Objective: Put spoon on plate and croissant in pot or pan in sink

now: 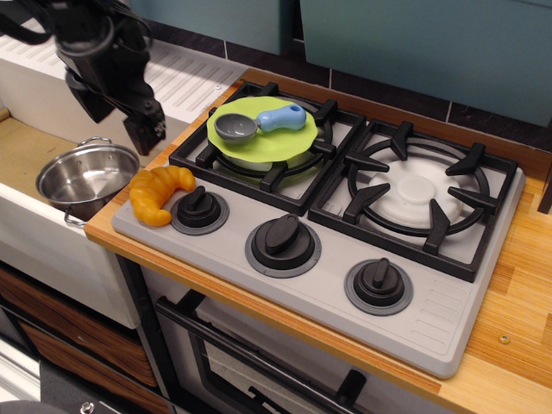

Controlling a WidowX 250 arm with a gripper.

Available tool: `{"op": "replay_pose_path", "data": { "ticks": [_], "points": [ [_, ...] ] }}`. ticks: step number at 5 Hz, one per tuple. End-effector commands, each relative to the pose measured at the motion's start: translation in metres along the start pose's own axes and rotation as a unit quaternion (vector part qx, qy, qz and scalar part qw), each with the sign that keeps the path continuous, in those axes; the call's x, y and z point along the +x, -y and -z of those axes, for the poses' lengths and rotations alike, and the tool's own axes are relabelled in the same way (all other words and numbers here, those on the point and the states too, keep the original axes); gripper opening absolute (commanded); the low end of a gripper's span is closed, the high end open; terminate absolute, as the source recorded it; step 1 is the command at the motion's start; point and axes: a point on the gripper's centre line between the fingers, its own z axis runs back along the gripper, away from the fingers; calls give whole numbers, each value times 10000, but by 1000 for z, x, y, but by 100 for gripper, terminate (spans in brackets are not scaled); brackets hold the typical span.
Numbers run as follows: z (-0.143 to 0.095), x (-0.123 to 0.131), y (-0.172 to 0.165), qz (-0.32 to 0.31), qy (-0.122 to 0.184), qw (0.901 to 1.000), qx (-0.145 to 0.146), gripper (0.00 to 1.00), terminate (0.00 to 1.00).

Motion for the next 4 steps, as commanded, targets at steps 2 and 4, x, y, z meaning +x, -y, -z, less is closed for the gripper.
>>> {"op": "replay_pose_path", "data": {
  "ticks": [2, 4],
  "points": [
    [10, 8, 20, -107, -28, 9999, -18, 100, 0],
    [8, -2, 25, -52, -136, 9999, -86, 100, 0]
  ]
}}
